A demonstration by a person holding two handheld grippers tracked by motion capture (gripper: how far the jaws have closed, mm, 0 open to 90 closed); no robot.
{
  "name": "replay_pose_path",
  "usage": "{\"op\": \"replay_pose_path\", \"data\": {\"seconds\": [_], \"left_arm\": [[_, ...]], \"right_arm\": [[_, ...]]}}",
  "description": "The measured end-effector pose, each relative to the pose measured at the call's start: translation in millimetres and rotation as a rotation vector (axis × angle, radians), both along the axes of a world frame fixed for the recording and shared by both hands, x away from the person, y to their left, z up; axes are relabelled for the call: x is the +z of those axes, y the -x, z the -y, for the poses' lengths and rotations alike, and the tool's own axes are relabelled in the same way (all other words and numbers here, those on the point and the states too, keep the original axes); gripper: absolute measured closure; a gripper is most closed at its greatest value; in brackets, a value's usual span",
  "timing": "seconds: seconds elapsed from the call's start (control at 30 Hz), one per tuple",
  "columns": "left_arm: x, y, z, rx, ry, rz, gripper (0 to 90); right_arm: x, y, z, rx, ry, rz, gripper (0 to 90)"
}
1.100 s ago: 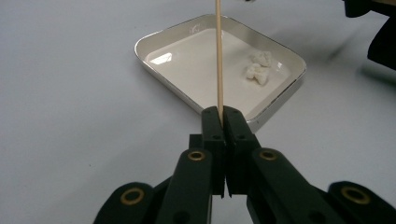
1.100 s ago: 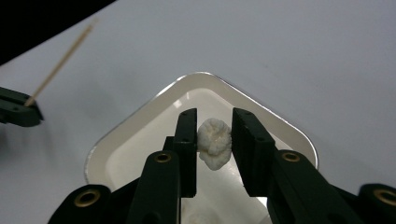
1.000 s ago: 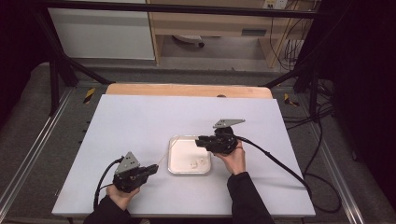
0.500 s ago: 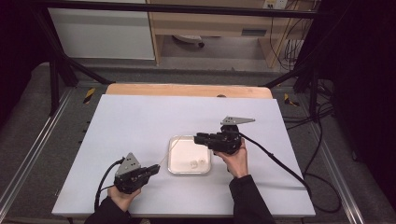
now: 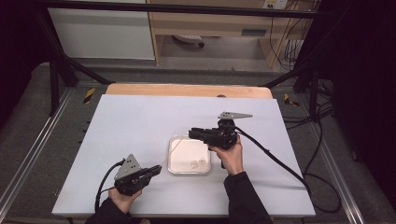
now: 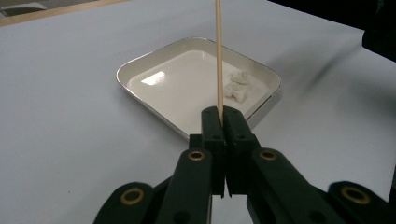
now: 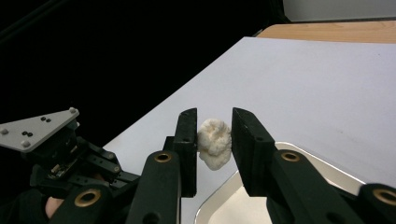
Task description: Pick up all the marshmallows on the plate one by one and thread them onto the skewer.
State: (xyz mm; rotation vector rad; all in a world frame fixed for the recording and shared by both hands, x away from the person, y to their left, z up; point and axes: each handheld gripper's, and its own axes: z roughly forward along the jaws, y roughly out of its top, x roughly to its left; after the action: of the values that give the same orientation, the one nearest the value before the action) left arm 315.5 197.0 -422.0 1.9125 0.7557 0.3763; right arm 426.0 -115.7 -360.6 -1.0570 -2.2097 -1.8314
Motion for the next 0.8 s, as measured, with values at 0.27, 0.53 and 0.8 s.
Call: {"op": "replay_pose_path", "data": {"seconds": [0.27,0.53,0.8], "left_arm": [[0.6,1.3,1.0,-0.007,0.002,0.006,88.5],[0.9,2.0,1.6,-0.009,0.001,0.012,88.5],[0.1,2.3,1.5,-0.009,0.000,0.017,88.5]], "right_arm": [[1.7,-3.5,-5.4,0.016,-0.033,-0.014,72.7],[-1.9,-3.1,-8.0,0.034,-0.032,-0.026,72.8],[-7.2,-2.6,-12.0,0.061,-0.048,-0.049,74.1]]}}
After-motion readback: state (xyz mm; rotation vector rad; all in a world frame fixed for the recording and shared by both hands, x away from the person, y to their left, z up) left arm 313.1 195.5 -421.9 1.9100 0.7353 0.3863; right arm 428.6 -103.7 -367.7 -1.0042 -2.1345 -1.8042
